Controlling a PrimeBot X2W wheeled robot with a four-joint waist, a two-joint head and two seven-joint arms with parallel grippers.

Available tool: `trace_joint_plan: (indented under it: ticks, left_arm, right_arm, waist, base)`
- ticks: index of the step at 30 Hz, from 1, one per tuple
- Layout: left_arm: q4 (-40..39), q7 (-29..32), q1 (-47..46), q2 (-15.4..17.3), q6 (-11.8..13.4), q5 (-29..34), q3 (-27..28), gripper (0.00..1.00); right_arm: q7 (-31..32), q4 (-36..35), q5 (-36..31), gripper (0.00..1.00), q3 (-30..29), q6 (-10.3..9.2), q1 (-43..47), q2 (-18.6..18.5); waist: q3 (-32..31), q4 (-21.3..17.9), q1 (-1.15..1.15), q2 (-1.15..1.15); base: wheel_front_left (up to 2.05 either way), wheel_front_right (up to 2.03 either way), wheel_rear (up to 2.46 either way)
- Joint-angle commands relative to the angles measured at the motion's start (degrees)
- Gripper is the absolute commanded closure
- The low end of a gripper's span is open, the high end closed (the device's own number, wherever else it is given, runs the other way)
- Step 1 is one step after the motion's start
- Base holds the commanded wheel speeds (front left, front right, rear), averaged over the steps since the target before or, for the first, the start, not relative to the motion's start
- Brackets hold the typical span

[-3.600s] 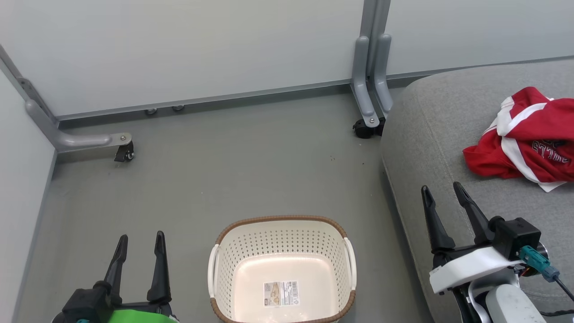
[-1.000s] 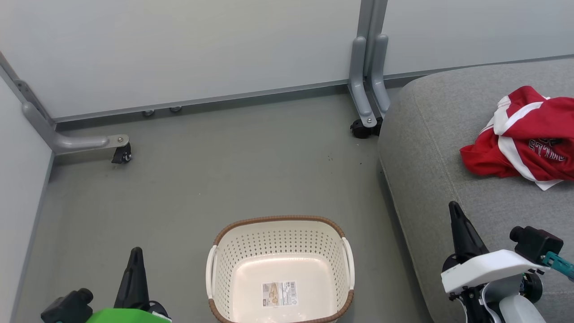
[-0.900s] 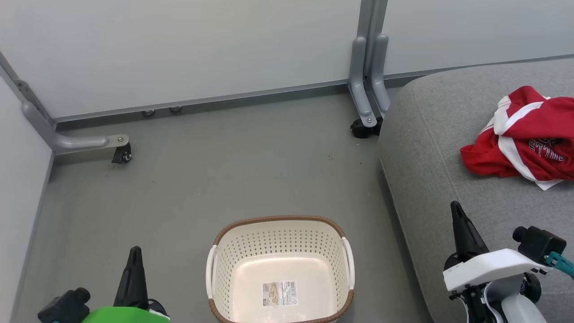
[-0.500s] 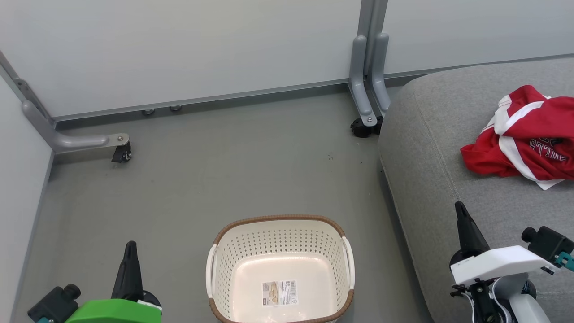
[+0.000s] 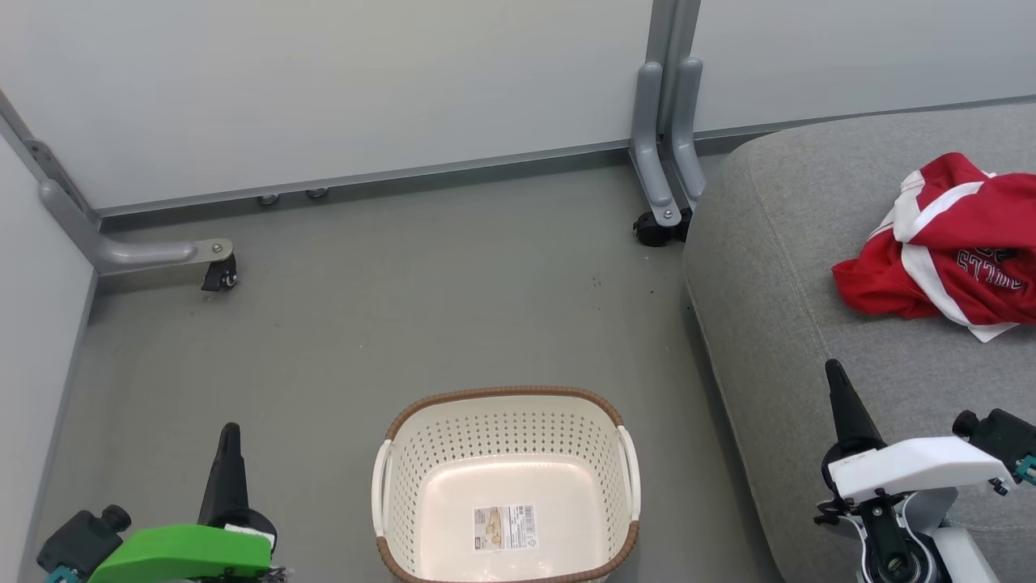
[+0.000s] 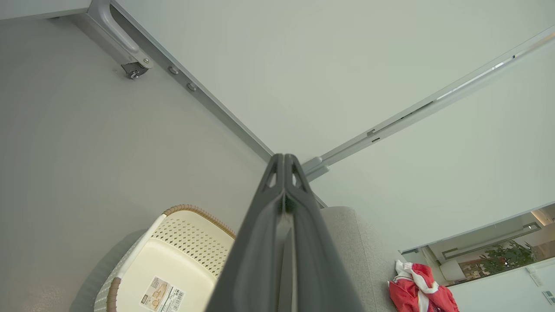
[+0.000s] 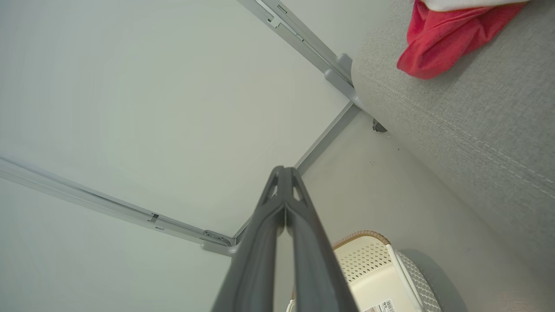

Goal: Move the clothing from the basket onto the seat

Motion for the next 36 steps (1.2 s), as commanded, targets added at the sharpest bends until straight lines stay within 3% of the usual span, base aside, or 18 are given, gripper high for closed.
trace_joint_plan:
  ticks: [1,36]
  left_arm:
    - [-0.50,0.37,-1.72,0.66,-0.07,-2.00,0.32,1.00]
    - [0.30,5.73,-4.63,0.67,-0.12,-20.36,1.98,1.00]
  right_arm:
    - [0.49,-0.46,1.82,1.00,-0.47,0.02,-1.35,-0.11]
    - [5.81,-0.11,20.13,1.00,-3.65,0.02,-2.09,1.19]
  waist:
    - [0.02,0.01,0.00,0.00]
    - [0.45,0.11,0.00,0.00]
  base:
    - [0.00,0.00,0.00]
    - [0.00,0.00,0.00]
